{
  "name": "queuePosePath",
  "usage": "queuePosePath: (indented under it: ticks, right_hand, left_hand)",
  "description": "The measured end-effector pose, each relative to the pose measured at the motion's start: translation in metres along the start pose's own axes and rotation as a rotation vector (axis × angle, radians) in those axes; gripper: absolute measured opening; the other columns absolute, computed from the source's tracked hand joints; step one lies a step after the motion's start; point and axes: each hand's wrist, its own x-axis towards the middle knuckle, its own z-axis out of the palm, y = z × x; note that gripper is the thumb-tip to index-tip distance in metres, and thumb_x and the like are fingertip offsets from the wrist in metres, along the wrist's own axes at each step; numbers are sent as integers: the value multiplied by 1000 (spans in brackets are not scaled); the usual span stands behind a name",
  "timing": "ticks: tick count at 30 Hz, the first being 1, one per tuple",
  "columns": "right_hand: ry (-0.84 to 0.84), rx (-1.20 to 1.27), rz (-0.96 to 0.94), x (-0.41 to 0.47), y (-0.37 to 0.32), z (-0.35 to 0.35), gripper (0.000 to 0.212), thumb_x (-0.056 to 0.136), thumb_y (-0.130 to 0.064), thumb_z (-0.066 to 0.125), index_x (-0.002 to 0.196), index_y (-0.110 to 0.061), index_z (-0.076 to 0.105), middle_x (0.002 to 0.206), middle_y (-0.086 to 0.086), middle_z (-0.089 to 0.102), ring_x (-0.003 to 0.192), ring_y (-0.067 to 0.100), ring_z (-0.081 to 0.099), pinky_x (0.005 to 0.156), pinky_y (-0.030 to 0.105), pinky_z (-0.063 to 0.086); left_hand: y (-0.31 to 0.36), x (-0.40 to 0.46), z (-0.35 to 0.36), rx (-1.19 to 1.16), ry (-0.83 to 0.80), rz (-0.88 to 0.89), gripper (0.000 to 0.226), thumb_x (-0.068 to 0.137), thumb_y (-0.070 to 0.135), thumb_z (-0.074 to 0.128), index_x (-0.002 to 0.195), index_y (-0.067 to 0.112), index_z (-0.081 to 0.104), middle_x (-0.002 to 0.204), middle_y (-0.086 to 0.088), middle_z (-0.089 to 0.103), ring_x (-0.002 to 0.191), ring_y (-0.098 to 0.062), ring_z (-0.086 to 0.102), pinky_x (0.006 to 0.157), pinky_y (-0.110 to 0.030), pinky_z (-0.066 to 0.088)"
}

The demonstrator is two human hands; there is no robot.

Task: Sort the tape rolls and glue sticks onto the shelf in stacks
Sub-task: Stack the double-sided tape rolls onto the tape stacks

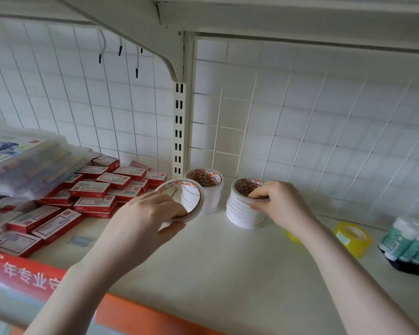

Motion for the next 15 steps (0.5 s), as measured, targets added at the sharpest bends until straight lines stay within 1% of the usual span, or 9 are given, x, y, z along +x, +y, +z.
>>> queuePosePath:
  ticks: [3,5,7,8,10,11,15]
  right_hand:
    - [-13,31,4,0,4,1,10,76,-8,70,84,-13,75,81,0,66,79,17,57,65,22,36]
    - [-15,56,4,0,6,1,11,76,-7,70,84,-13,75,77,-7,63,77,13,55,62,18,35]
    - [-24,76,8,1,8,1,12,76,-6,70,84,-14,75,74,-11,61,77,13,55,63,15,37]
    - [-34,79,6,2,10,1,12,76,-6,70,84,-13,75,75,-9,63,77,15,57,67,17,40]
    - [-50,73,-2,4,12,1,12,75,-5,70,83,-14,75,81,0,67,81,19,60,74,28,44]
    - [-54,76,0,4,14,1,13,75,-5,70,83,-15,75,83,1,67,81,19,60,74,29,44]
    - [-85,94,27,4,18,-1,16,76,-9,72,83,-23,74,82,-8,67,81,13,60,71,25,42]
  left_hand:
    - [-1,1,1,-3,1,-3,26,77,40,47,78,24,67,72,13,60,65,-12,57,53,-33,52]
    - [-1,2,2,-4,-5,1,26,77,40,47,78,23,67,72,13,60,66,-12,57,53,-33,52]
    - [0,3,4,-6,-10,5,25,77,40,48,78,23,67,71,13,59,66,-11,56,54,-33,51]
    - [0,3,5,-8,-9,7,25,77,40,48,77,23,66,71,14,59,66,-11,55,53,-33,51]
    - [2,5,5,-8,-7,15,25,77,39,48,76,23,66,70,13,58,65,-11,55,52,-32,51]
    - [3,5,6,-7,-8,20,24,77,39,48,76,23,66,70,13,58,65,-11,54,52,-30,50]
    - [4,7,7,-9,-16,32,21,77,37,51,76,23,66,70,13,58,64,-10,54,53,-26,47]
